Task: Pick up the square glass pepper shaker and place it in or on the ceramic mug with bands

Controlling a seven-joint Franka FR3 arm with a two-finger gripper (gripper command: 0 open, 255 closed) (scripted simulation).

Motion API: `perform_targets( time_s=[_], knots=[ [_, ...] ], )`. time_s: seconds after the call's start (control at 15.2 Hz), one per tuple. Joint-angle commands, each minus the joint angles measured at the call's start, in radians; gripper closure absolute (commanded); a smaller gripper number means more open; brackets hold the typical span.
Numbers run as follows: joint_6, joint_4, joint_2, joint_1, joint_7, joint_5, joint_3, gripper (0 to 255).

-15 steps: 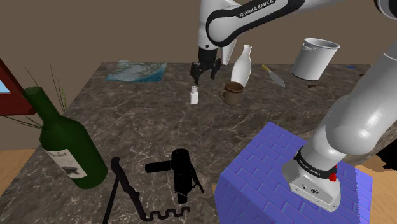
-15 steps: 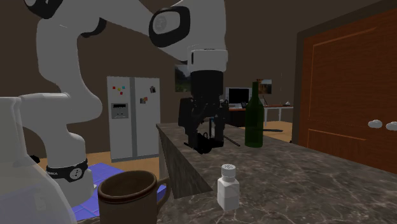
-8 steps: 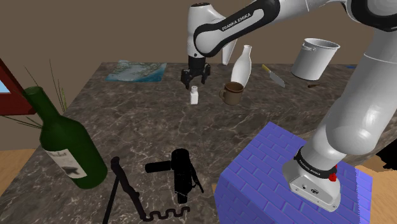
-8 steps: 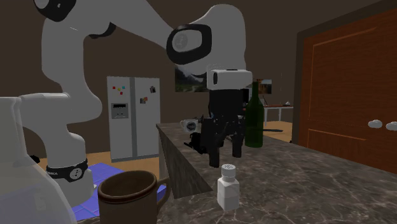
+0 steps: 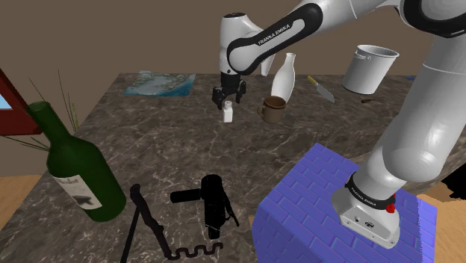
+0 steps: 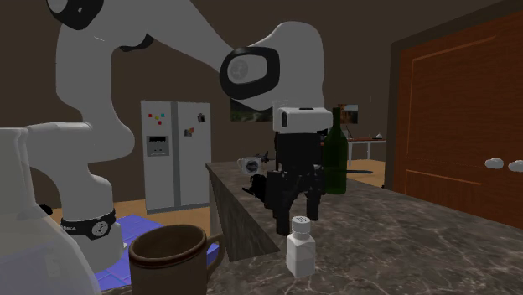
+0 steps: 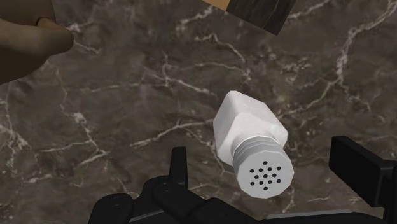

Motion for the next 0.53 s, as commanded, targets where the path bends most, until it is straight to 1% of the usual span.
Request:
perform_targets(
  time_s=[0.0, 0.2, 0.26, 0.46],
  knots=[
    [0.001, 0.000, 0.000, 0.000, 0.000, 0.000, 0.000, 0],
    [0.000, 0.000, 0.000, 0.000, 0.000, 0.000, 0.000, 0],
    [0.000, 0.000, 0.000, 0.000, 0.000, 0.000, 0.000, 255],
    [0.000, 0.000, 0.000, 0.000, 0.000, 0.000, 0.000, 255]
  ],
)
